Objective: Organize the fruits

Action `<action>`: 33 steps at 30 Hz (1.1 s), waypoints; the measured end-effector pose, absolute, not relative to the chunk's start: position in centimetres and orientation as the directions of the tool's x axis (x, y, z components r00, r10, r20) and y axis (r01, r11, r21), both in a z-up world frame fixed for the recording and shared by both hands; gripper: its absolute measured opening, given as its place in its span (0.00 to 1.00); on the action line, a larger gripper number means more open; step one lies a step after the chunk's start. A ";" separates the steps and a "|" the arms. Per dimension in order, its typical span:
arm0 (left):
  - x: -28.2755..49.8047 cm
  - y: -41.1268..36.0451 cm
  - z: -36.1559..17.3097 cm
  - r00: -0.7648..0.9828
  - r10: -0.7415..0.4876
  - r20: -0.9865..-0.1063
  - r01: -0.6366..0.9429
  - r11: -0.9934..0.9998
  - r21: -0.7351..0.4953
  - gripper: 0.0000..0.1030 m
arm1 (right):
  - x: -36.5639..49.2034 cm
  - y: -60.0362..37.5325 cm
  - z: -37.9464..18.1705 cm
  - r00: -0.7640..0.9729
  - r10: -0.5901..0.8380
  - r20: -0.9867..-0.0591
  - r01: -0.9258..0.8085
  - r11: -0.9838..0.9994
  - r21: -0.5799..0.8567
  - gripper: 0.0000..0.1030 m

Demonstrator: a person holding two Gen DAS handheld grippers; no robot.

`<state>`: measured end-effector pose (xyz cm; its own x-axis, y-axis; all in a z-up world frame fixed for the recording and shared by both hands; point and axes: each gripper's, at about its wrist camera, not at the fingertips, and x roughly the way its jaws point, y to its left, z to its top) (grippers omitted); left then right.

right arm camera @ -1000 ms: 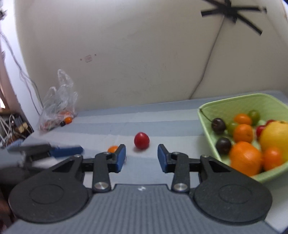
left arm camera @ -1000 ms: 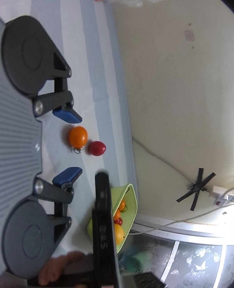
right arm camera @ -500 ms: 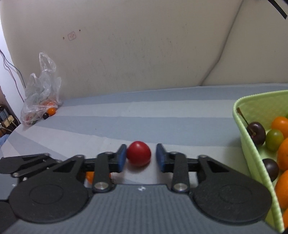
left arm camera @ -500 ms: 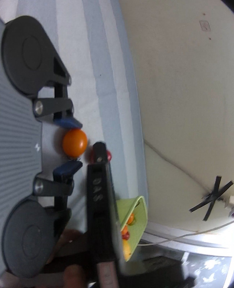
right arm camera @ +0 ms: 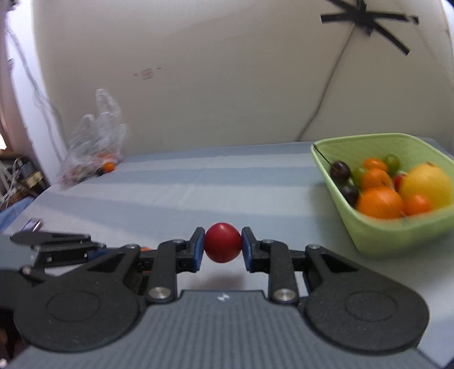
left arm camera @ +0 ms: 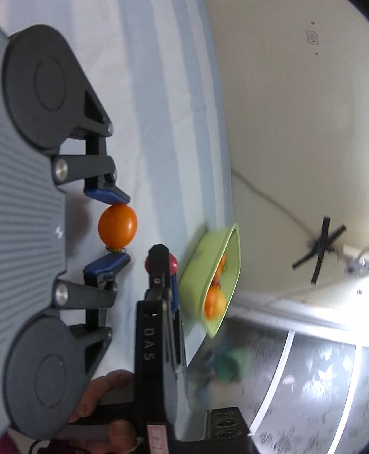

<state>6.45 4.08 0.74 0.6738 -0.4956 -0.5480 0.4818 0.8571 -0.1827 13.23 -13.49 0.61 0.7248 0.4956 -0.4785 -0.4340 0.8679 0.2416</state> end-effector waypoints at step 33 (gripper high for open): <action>-0.3 0.5 -0.7 0.728 -0.415 -0.545 0.464 0.884 -0.054 0.72 | 3.6 -16.6 -3.0 0.797 0.397 -0.456 -0.406 0.910 0.083 0.37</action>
<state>-0.26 0.53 -0.69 0.7281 -0.4152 -0.5454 0.4637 0.8843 -0.0541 3.61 -16.62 -3.03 0.7969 0.3967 -0.4556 -0.4055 0.9103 0.0832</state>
